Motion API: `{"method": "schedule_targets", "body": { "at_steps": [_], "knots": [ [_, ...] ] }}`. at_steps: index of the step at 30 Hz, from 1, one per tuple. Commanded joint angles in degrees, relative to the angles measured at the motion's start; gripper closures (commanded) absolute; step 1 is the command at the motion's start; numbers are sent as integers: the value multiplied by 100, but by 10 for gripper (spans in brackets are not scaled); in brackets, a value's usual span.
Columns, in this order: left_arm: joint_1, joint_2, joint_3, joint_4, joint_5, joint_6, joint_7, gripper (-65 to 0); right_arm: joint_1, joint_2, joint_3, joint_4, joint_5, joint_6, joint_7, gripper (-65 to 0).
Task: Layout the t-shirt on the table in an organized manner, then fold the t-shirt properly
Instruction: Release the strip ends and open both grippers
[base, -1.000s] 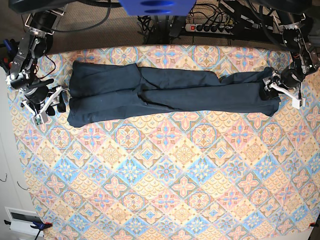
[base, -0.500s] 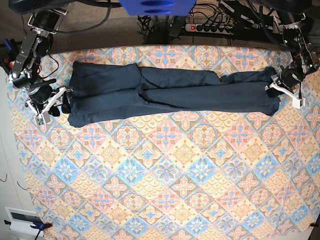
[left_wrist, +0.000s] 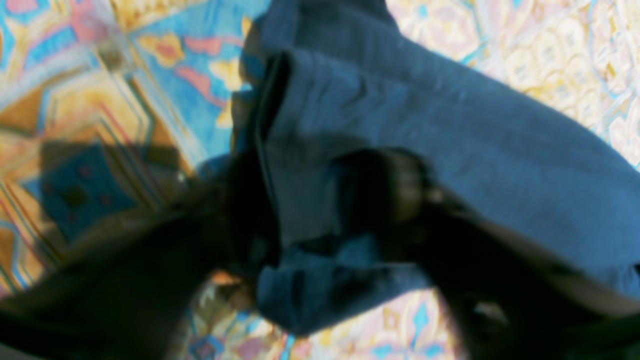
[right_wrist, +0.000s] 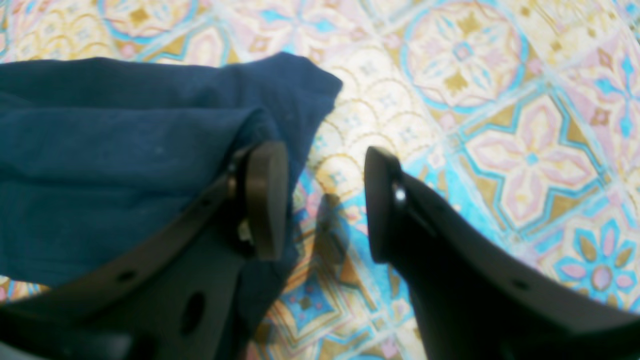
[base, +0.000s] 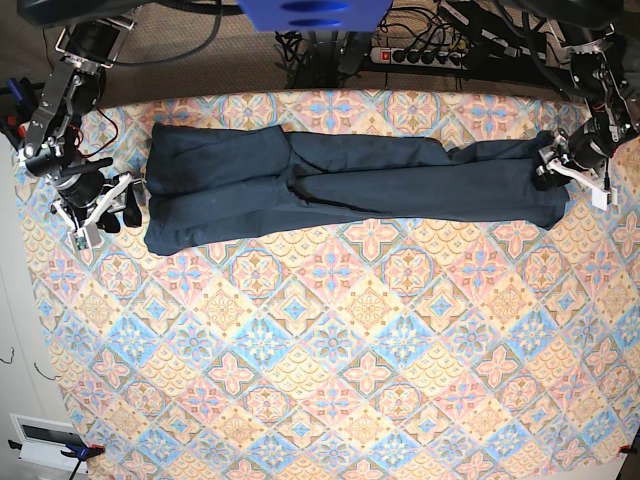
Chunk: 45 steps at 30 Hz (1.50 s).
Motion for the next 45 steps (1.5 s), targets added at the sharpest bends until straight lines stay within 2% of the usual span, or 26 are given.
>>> {"method": "schedule_targets", "body": {
  "at_steps": [1,2,4,7,9,11,16,21,25,37,39,41,45],
  "knots": [
    [-32,-135,-54,101,-90,-36,12,-461,60,101,21,107,121,17,117,-250],
    [-50,-144,-63,110,-90,-36,47,-512,60,101,21,107,121,17,117,-250],
    [-50,-144,-239,110,-99,-36,73,-563,7,101,21,107,121,17,117,-250],
    [-41,-144,-819,110,-90,-45,91,-561,-98,101,39,107,121,17,117,-250],
    [-41,-161,-872,110,-73,-54,91,-558,-133,101,47,107,121,17,125,-250],
    [-32,-390,-872,110,-82,-54,91,-558,-133,101,39,107,121,17,125,-250],
    [-50,-390,-845,84,-46,-54,91,-563,-133,101,39,107,121,17,125,-250],
    [-67,-407,-160,75,-46,-45,29,-564,-133,101,39,107,121,17,125,-250],
    [-146,-355,-89,75,-46,-45,29,-561,-133,101,30,107,121,17,125,-250],
    [-164,-293,913,66,-90,-63,73,-551,-133,101,39,116,121,17,117,-250],
    [-155,-293,931,66,-90,-80,73,-509,-133,101,47,186,121,17,117,-250],
    [-94,-293,922,75,-108,-98,73,-413,-133,101,47,291,121,17,117,-250],
    [-41,-293,851,110,-477,-406,29,-120,-133,101,39,467,130,17,117,-250]
  ]
}}
